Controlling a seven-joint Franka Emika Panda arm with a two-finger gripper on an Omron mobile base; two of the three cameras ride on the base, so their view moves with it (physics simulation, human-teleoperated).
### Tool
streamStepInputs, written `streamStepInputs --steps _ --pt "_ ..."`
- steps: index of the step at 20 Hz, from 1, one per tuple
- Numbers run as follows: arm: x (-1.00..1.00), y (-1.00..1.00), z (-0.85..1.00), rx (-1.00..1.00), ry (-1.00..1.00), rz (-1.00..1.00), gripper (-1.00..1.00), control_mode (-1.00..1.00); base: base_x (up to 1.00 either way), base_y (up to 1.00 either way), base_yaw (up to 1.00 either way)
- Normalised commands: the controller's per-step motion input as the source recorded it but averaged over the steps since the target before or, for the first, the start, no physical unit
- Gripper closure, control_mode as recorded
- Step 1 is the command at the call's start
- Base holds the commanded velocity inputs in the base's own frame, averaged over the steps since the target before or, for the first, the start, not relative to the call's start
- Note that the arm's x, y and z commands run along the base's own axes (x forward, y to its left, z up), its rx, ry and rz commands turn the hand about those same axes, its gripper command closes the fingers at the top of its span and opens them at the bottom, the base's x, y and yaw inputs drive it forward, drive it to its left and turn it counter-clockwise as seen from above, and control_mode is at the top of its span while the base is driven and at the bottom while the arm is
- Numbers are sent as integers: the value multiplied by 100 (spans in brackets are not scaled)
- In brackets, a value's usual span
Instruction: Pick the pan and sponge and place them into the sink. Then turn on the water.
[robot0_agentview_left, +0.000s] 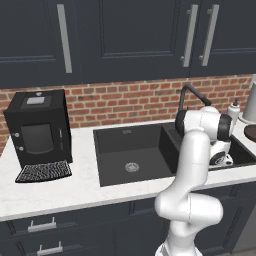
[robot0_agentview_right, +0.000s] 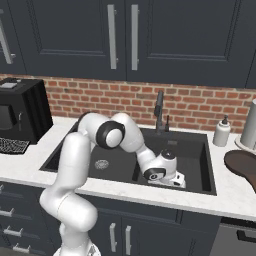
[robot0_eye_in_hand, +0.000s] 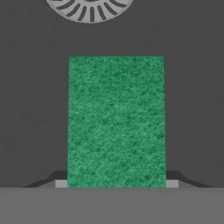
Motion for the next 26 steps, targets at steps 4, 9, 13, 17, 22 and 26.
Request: streamStepInputs --steps 4,9,13,17,22,26 --pt "2 0 -2 0 0 0 -100 -100 0 0 0" --pt "0 0 5 0 -2 0 -100 -100 0 0 0" --pt "0 0 21 1 -8 0 -100 -100 0 0 0" --pt "5 0 39 1 -4 0 -100 -100 0 0 0" --pt "1 0 45 0 -2 0 -100 -100 0 0 0" --pt "0 -1 63 0 -6 0 -100 -100 0 0 0"
